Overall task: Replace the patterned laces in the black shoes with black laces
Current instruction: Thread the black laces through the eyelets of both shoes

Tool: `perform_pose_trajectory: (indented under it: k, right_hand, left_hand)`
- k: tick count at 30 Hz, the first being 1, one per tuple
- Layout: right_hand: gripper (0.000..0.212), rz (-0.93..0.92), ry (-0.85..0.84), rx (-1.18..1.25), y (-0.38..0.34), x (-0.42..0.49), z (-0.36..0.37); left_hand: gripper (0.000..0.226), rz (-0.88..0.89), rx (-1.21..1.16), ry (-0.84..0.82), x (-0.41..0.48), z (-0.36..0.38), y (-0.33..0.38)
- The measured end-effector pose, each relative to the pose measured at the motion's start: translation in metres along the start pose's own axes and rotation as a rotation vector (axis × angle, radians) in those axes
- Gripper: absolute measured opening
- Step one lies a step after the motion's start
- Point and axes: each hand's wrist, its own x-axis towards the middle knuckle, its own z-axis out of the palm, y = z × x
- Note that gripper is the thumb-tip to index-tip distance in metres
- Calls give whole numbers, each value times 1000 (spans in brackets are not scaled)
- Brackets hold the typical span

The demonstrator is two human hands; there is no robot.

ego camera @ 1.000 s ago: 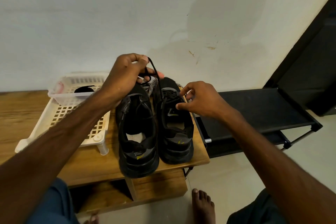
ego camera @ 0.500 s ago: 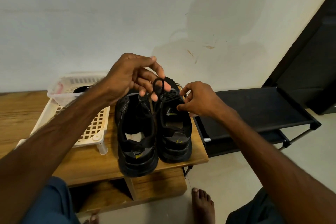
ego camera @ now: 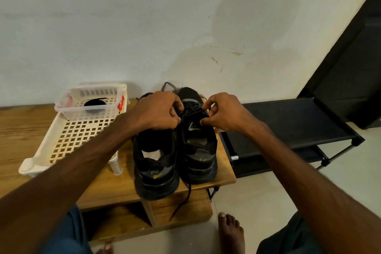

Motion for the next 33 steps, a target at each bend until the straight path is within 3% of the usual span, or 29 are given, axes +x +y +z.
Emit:
perform_pose_trajectory:
  k: [8,12,14,17,21,25,29,33]
  right_hand:
    - [43,7,-6,25,-2,-1,0]
    - [40,-35,35,-43,-1,-1,-2]
    - [27,-122,111,-26,-5,-6,-4]
    - [11,-178,37,377,-21,-16,-11]
    - [35,-106,-222,921,-40,-29,-14]
    - [37,-83,-268,1032,-41,-31,-18]
    - [28,-30,-119,1021,-30,-26,-23]
    - [23,69,37,774,-15,-24,-24]
  left_hand:
    - [29,-32,-226,-117,6,-10,-12]
    - [22,6,-548,-19,-6,-29,-2]
    - [22,55,-775,-1,-13,-36,8]
    - [28,149,-1083,-6,-19,-40,20]
    - [33,234,-1309,-3,-15,-36,28]
    - [35,184,-1385,71,-6,-33,28]
    - [33,94,-1416,190,3,-32,18]
    - [30,-107,-1107,421,13,-22,-3]
